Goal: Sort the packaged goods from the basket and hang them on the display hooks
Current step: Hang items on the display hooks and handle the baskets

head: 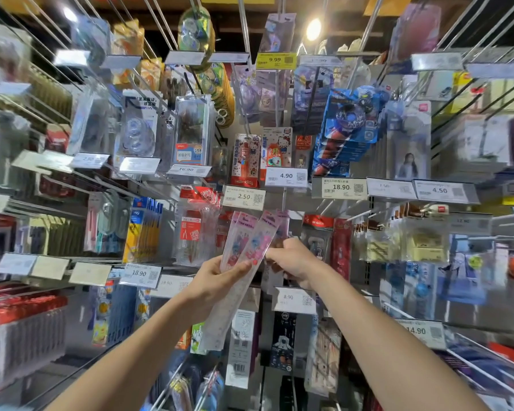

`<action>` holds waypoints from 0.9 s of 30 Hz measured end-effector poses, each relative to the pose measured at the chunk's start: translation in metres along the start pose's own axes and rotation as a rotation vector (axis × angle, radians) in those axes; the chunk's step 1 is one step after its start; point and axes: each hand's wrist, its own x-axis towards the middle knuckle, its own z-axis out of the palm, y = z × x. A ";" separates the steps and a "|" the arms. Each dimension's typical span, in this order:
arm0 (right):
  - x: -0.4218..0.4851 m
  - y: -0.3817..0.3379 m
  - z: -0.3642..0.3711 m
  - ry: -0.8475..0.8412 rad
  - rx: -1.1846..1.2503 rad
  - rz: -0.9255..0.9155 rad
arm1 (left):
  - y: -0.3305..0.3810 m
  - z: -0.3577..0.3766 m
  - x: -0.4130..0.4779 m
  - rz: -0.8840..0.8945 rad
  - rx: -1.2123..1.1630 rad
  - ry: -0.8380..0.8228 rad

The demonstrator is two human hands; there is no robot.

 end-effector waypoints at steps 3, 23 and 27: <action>-0.013 -0.001 0.000 -0.270 0.240 -0.018 | 0.000 0.001 0.000 -0.006 0.046 0.012; -0.010 -0.027 -0.016 0.181 0.256 -0.110 | -0.002 0.002 0.011 -0.083 0.104 0.045; -0.004 -0.021 -0.013 0.174 0.259 -0.097 | -0.001 0.003 0.010 -0.081 0.102 0.040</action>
